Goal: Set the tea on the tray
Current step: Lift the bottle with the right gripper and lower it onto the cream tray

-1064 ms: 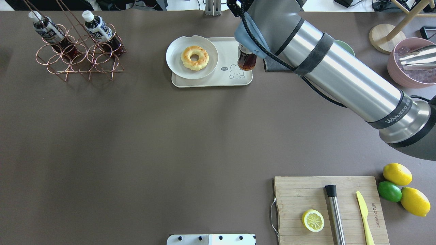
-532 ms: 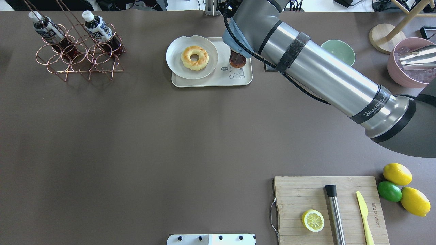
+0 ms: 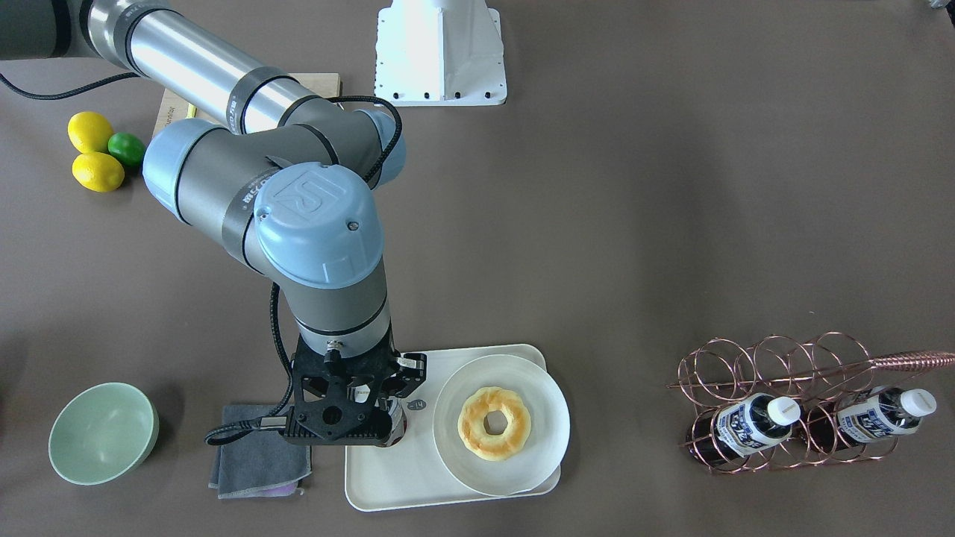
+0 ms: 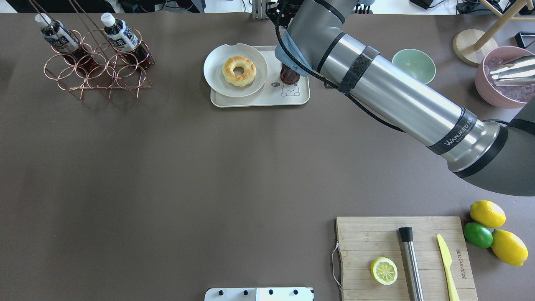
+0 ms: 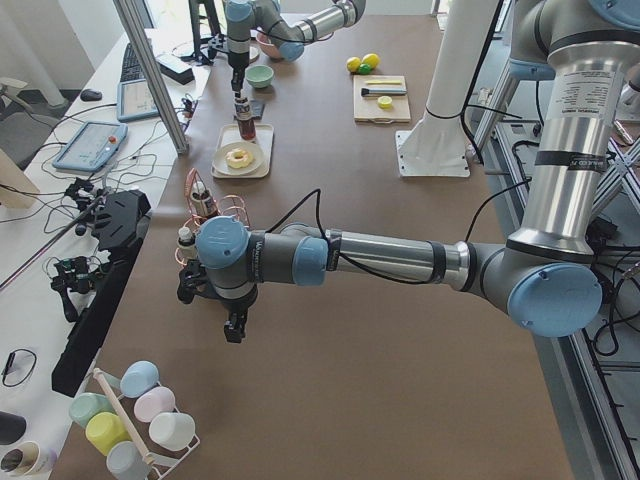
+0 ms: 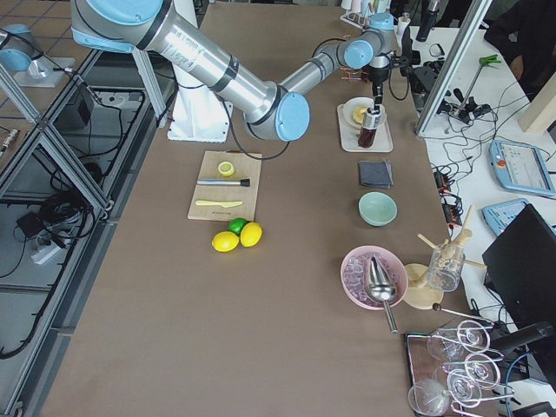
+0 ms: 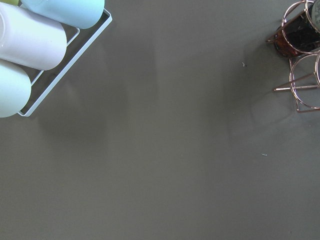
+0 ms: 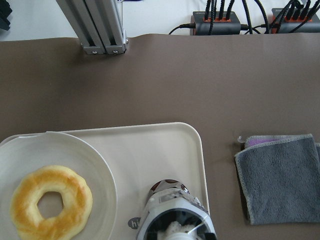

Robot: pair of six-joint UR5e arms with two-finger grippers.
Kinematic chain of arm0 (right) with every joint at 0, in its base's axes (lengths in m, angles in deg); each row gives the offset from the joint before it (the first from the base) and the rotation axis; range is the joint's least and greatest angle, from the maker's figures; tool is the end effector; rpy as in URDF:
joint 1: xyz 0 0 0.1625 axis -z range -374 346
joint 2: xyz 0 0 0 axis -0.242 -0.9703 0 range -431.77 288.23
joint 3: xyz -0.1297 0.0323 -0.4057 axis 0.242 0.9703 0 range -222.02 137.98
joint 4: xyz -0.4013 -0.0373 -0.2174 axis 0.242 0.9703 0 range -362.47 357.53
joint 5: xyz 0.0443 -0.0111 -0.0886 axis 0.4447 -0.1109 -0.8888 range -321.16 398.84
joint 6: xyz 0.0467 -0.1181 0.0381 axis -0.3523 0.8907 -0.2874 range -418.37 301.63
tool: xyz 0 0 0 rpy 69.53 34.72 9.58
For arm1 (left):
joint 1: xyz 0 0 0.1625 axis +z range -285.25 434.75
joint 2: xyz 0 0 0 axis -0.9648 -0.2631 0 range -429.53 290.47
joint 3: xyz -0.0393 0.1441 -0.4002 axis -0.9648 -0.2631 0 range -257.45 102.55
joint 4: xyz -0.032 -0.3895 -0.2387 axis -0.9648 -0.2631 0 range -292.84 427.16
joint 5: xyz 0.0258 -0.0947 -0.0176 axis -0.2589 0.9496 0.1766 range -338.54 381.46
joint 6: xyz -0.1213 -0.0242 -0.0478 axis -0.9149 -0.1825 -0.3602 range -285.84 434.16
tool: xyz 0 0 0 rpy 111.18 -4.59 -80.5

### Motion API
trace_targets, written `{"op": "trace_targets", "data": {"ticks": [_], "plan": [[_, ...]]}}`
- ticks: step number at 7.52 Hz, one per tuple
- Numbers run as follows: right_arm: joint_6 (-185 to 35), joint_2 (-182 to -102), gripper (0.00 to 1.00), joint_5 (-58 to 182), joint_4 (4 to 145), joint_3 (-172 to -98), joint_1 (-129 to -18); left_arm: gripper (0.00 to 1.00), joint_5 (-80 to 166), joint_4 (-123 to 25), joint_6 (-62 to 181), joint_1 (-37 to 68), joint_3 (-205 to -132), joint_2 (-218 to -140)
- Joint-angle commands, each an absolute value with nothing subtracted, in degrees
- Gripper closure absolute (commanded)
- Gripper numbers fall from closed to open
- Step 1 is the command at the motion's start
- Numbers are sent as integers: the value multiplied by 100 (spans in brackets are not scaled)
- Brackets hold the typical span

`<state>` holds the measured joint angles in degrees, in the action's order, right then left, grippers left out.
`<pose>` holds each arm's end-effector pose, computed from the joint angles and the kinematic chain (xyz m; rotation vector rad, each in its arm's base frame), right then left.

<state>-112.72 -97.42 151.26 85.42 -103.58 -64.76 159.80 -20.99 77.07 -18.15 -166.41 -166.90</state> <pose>-0.5014 -0.7447 0.1256 0.1736 -0.7353 0.1211 -0.0644 -0.5940 0.6180 0.1160 0.8383 0.0330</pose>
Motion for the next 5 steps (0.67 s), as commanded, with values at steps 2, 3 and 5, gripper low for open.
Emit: {"op": "trace_targets", "data": {"ticks": [2,3,5], "plan": [[-11251,-9883,0,15134,8437,-10424,-6481,2,15980,-2108,7732,-1815,-16404,-16875],[-11286,-9875,0,15134,8428,-10424,-6489,2,15980,-2109,7732,-1815,-16403,-16885],[-11312,-9857,0,15142,8436,-10503,-6524,2,15980,-2109,7724,-1815,-16411,-16893]]}}
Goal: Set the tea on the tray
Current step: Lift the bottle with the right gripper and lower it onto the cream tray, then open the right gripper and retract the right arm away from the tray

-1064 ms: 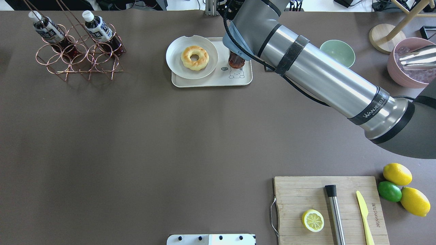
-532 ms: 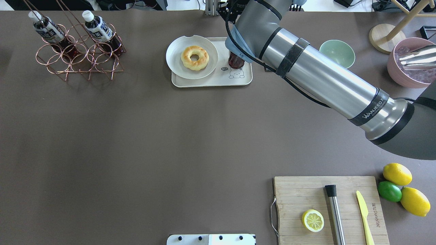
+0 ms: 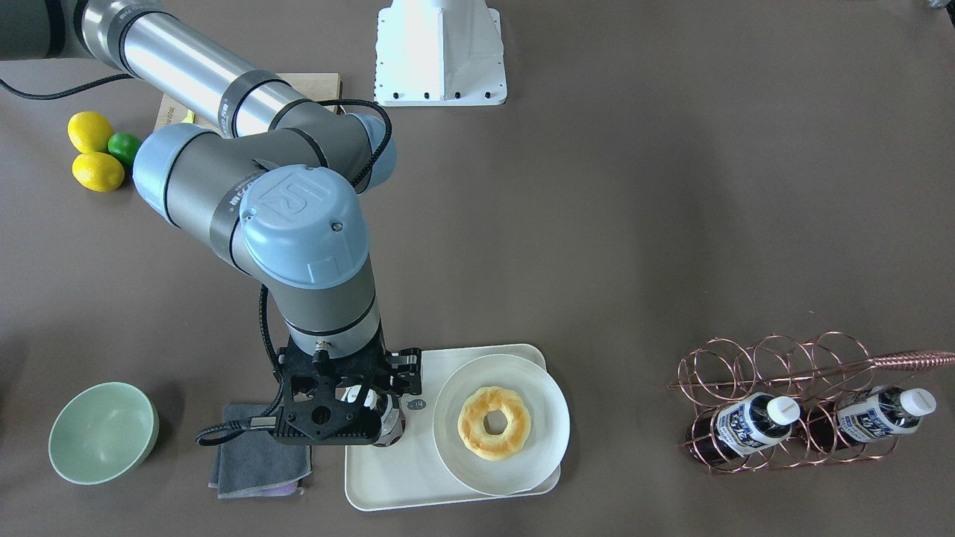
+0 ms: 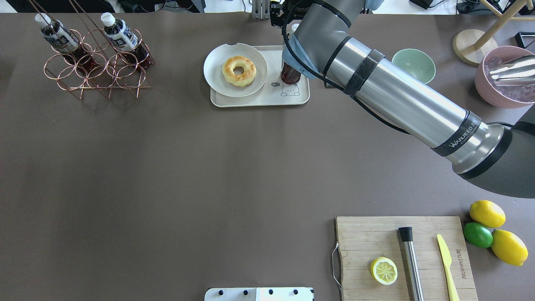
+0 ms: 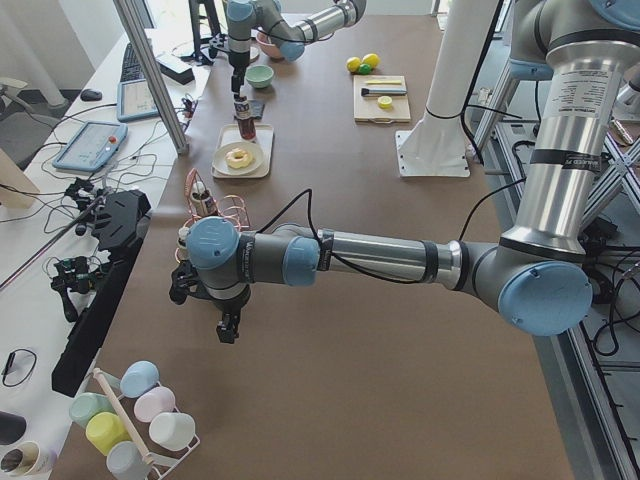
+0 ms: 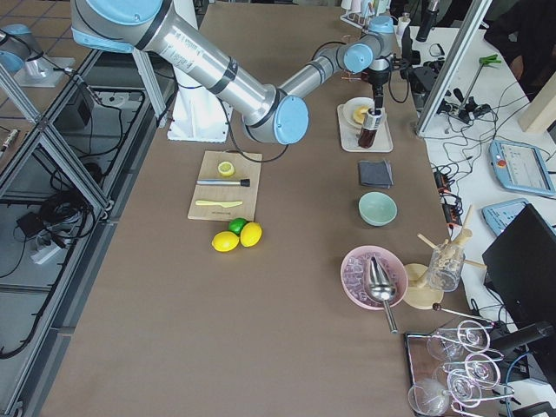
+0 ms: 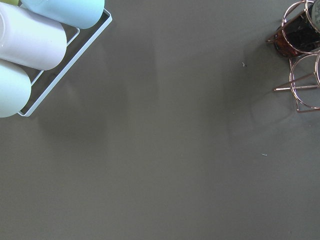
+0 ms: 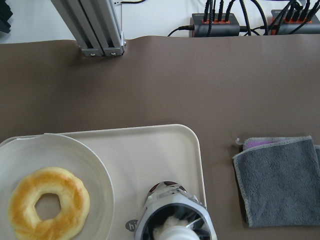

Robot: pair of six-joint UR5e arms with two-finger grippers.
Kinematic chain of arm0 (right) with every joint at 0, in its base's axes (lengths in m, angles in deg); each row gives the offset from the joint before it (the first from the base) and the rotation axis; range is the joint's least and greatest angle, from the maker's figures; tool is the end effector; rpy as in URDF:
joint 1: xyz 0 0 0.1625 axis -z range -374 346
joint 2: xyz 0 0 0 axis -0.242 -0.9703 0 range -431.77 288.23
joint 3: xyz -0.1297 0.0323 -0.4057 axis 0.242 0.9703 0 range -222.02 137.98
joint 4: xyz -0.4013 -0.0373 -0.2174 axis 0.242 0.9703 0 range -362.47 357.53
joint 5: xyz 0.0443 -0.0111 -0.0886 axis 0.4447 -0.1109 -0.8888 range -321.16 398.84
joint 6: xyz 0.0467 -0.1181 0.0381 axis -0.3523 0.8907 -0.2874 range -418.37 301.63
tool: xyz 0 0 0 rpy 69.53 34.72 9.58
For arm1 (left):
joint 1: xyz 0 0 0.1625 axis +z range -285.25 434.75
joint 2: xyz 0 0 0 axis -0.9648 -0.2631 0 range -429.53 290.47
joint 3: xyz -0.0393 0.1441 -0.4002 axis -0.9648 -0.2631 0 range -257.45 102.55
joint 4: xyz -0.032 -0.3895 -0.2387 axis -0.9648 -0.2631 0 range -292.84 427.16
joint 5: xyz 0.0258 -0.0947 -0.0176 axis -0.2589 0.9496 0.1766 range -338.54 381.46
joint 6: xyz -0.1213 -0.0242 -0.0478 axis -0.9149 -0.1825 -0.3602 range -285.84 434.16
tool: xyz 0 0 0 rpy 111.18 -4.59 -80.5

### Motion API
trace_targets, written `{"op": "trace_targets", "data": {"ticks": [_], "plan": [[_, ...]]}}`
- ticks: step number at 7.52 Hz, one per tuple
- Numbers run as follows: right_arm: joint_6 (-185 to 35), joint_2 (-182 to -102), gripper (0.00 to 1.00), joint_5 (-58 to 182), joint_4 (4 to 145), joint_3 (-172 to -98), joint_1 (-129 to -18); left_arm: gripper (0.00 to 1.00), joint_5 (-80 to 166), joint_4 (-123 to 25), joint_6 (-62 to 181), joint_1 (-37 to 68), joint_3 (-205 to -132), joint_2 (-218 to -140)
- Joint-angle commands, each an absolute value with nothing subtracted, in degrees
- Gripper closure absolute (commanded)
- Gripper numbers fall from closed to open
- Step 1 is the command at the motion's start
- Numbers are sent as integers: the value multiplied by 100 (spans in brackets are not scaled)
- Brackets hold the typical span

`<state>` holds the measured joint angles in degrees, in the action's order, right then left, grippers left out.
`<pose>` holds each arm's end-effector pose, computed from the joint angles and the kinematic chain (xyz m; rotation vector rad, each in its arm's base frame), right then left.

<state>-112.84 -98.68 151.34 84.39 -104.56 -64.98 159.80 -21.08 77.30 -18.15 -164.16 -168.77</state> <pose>-0.4971 -0.7445 0.1337 0.1825 -0.7450 0.1233 -0.0651 -0.6077 0.6194 0.1129 0.8384 0.0346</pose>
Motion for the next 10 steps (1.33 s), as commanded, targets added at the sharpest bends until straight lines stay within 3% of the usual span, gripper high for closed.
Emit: {"op": "trace_targets", "data": {"ticks": [1,3,6,8,10], "plan": [[-11304,-9831,0,15177,8454,-10504,-6559,2,15980,-2100,7724,-1815,-16411,-16893],[-11269,-9822,0,15396,8898,-10957,-6673,2,15980,-2100,7715,-1815,-16411,-16893],[-10797,-10407,0,15468,10961,-12922,-6718,2,15954,-2082,7759,-1815,-16429,-16885],[-10017,-11460,0,15398,12533,-14634,-6936,2,15954,-2073,7759,-1833,-16411,-16867],[-8604,-13267,0,15424,12962,-15799,-7524,2,15945,-2073,7767,-1868,-16411,-16771]]}}
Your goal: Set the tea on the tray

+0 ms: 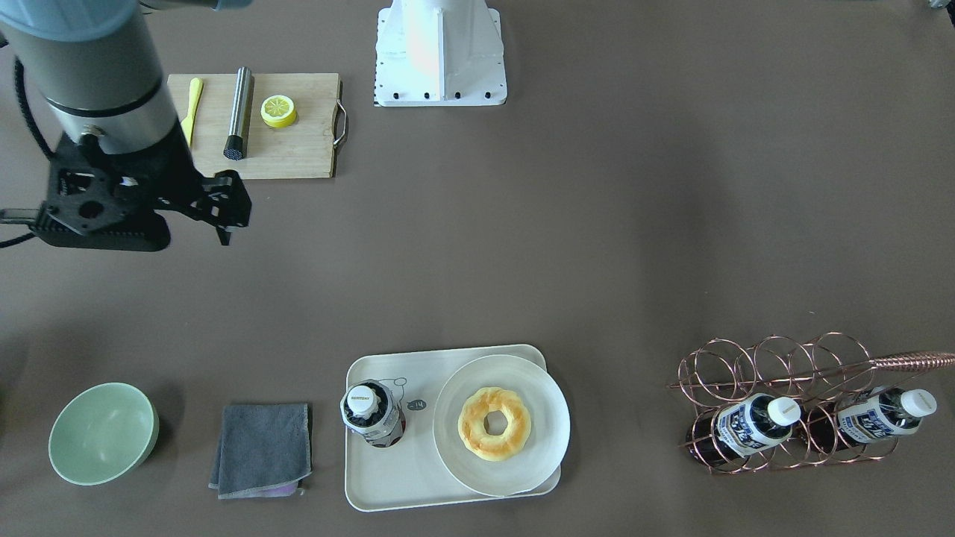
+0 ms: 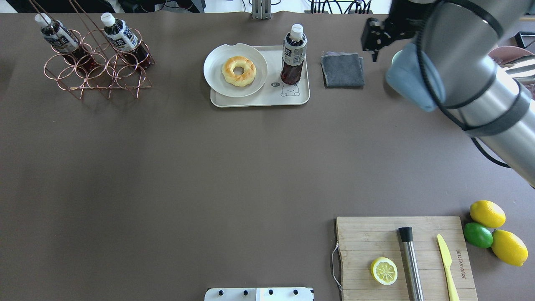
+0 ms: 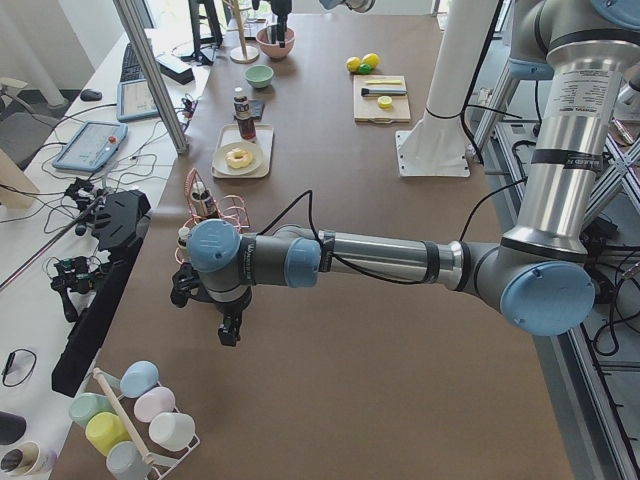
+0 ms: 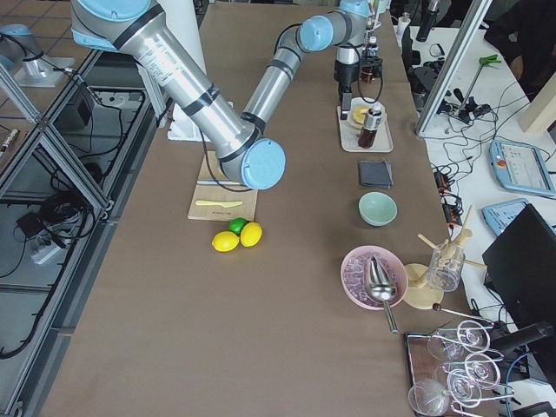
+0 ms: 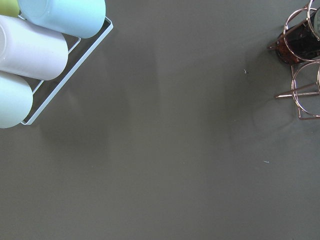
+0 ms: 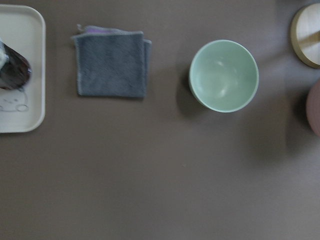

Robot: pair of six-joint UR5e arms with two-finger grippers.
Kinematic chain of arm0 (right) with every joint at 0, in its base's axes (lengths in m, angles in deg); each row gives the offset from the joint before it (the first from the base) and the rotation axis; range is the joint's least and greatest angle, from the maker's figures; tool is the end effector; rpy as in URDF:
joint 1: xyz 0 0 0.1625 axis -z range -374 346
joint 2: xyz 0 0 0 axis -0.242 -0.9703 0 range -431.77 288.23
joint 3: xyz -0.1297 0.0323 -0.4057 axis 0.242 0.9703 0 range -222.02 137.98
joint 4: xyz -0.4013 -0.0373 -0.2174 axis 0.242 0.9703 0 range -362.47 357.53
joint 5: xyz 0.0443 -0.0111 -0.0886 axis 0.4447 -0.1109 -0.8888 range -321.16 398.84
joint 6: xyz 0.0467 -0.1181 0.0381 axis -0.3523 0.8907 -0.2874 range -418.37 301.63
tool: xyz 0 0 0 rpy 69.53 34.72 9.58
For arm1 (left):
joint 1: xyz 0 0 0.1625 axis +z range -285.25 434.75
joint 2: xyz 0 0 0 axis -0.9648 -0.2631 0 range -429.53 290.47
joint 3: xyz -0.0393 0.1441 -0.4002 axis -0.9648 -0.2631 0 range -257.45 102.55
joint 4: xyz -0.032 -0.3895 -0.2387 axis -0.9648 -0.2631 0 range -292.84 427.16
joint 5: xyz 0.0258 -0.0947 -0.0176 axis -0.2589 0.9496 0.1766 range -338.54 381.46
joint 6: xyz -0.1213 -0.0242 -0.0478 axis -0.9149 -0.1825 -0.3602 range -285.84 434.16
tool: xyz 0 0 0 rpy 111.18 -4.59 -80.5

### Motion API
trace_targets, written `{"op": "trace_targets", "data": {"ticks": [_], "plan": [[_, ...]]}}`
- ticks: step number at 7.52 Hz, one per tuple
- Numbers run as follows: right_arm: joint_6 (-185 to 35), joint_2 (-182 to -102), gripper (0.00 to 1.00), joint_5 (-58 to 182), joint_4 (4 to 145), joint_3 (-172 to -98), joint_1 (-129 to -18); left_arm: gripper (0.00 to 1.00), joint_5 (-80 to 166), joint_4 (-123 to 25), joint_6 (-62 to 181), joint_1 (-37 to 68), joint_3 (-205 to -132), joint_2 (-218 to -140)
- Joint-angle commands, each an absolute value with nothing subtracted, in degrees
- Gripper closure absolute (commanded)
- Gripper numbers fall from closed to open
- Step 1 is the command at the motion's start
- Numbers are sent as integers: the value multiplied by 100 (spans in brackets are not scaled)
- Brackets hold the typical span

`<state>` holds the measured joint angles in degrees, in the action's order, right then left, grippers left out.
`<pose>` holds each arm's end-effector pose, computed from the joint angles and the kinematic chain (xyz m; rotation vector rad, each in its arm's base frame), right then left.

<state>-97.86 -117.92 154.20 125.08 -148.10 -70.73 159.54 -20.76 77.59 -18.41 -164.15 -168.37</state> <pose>-0.2943 -0.5881 0.1643 0.0500 -0.5795 0.0189 -0.0681 -0.6037 0.6248 0.1047 0.8341 0.0296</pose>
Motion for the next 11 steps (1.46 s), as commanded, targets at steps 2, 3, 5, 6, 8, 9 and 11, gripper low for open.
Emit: {"op": "trace_targets", "data": {"ticks": [2,3,5,6,8,9,11], "plan": [[-6672,-14423,0,15406,12919,-15690,-8330,2,15945,-2073,7767,-1921,-16411,-16656],[-5723,-14758,0,15597,12910,-15532,-8935,2,15945,-2073,7767,-1929,-16420,-16647],[-4908,-15434,0,15932,11654,-15086,-9738,2,15945,-2065,7767,-1930,-16403,-16656],[-4775,-15621,0,16325,10792,-14508,-10002,2,15945,-2065,7767,-1921,-16394,-16647],[-4738,-15833,0,16987,9576,-13583,-10303,2,15954,-2065,7767,-1921,-16394,-16656],[-4764,-15860,0,17032,9309,-13214,-10382,2,15954,-2056,7767,-1921,-16402,-16665],[-4800,-15860,0,17049,9298,-13167,-10505,2,15945,-2030,7767,-1912,-16394,-16717]]}}
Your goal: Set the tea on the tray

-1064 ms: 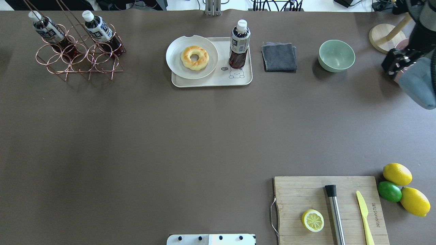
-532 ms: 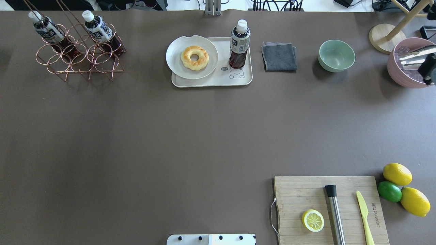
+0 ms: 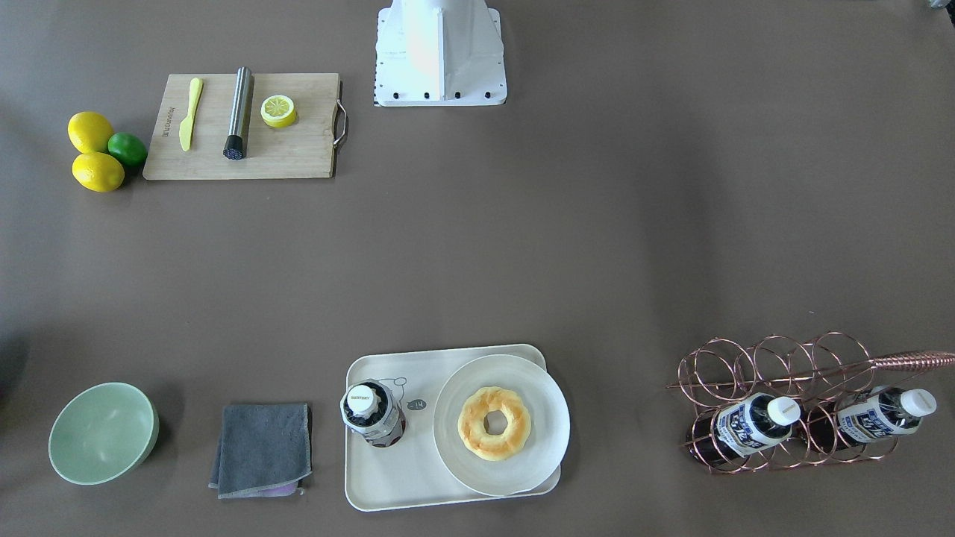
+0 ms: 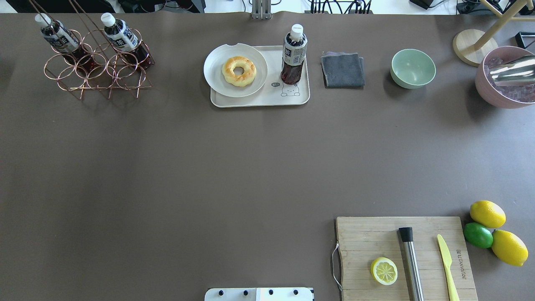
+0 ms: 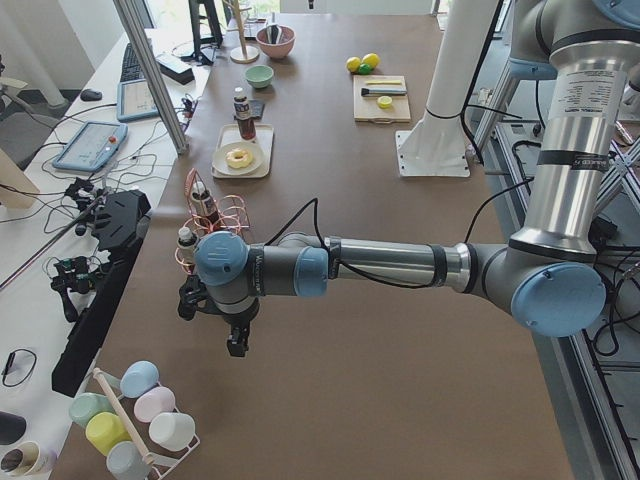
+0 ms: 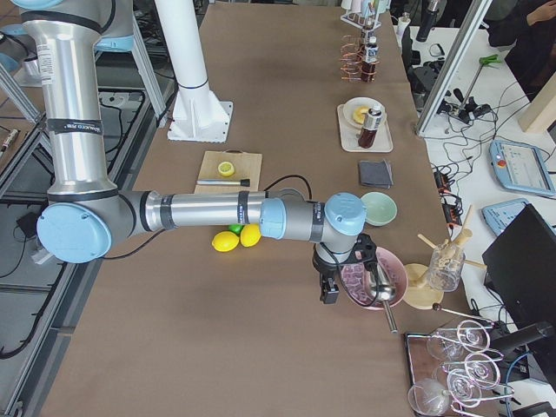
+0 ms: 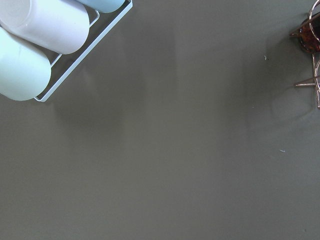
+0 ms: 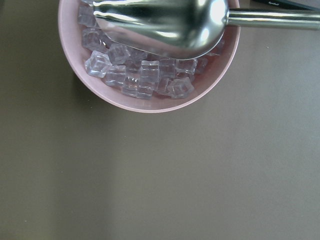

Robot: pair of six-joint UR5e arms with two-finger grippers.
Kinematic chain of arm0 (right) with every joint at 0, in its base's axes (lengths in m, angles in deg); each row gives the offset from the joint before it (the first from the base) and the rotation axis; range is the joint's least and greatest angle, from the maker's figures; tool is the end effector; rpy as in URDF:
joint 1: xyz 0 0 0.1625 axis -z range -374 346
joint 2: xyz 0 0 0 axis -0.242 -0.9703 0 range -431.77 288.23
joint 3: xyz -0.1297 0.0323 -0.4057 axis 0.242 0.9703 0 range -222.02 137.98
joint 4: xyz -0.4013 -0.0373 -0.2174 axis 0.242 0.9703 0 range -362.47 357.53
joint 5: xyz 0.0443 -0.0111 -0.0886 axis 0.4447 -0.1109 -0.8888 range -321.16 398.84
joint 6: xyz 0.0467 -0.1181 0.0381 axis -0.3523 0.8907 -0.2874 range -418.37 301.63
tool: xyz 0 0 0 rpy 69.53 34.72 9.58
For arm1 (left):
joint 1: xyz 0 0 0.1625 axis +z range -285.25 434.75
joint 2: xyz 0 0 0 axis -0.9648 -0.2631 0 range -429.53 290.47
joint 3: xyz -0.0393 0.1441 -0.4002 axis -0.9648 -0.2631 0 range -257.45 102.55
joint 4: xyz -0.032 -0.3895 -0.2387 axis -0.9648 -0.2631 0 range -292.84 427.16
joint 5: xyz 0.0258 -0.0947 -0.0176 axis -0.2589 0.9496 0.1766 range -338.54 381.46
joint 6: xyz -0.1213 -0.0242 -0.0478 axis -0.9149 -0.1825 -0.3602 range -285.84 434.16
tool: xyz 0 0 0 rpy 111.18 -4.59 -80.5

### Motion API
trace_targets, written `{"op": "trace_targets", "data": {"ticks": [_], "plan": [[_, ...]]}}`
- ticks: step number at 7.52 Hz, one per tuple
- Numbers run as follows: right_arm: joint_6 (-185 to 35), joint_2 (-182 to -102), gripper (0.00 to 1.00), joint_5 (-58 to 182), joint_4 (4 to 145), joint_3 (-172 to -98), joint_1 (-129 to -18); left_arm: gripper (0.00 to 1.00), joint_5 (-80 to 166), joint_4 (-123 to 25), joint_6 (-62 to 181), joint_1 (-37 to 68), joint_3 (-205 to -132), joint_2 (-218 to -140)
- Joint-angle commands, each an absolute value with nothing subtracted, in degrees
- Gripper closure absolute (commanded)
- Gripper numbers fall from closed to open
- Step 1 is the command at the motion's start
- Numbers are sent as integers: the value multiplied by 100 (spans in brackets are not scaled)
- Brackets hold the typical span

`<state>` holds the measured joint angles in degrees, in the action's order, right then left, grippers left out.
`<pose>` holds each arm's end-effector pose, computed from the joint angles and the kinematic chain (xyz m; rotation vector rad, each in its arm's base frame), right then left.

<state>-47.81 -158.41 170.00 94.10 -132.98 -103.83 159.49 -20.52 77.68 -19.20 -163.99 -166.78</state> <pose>0.0444 -0.5577 0.6596 0.0276 -0.7197 -0.1651 -0.0755 -0.5892 0.6435 0.0785 0.8347 0.0035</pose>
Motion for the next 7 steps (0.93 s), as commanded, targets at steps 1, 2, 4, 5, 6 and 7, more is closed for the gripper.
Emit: {"op": "trace_targets", "data": {"ticks": [1,2,4,5,6,7], "plan": [[-4808,-15860,0,17050,9298,-13193,-10523,2,15945,-2029,7759,-1912,-16394,-16718],[-4826,-15843,0,17050,9298,-13202,-10523,2,15945,-2029,7759,-1921,-16402,-16700],[-4826,-15817,0,17050,9298,-13228,-10524,2,15945,-2029,7759,-1921,-16403,-16691],[-4826,-15808,0,17050,9298,-13237,-10524,2,15945,-2029,7759,-1921,-16403,-16691],[-4826,-15790,0,17050,9298,-13237,-10524,2,15945,-2029,7759,-1921,-16411,-16691],[-4826,-15781,0,17050,9298,-13237,-10532,2,15945,-2029,7759,-1921,-16403,-16691]]}}
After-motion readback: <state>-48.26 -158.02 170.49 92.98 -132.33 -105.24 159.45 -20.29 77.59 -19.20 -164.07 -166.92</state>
